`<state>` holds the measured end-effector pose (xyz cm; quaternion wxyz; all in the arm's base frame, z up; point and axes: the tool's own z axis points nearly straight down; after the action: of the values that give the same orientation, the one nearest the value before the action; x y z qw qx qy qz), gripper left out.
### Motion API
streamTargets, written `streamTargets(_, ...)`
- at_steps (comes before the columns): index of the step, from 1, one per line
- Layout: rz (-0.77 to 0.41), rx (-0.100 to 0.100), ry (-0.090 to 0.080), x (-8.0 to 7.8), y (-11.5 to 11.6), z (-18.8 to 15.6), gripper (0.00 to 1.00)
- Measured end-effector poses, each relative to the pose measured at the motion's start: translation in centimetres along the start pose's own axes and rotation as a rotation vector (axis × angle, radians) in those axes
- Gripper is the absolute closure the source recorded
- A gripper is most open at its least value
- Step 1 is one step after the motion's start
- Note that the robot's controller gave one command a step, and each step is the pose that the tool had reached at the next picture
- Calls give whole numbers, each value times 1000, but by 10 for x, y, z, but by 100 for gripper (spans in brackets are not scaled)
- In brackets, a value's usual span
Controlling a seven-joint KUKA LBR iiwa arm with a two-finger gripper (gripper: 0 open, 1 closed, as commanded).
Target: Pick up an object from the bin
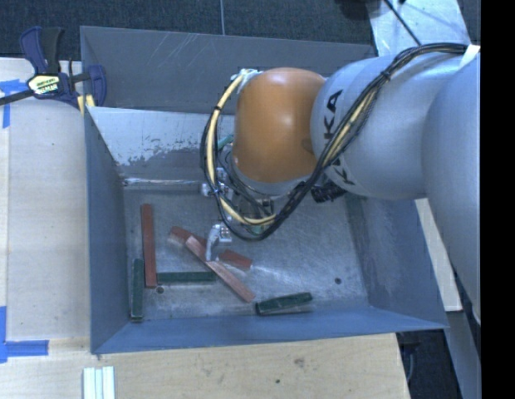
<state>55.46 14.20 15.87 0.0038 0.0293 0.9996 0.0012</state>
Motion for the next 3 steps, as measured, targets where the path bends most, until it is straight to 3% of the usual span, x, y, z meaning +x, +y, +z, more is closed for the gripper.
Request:
streamTargets(1,-106,-1,1,-32,-32,80,0)
streamTargets(2,-52,-8,4,-41,-37,92,0)
streamTargets(3,-49,3,-9,-24,-7,84,0)
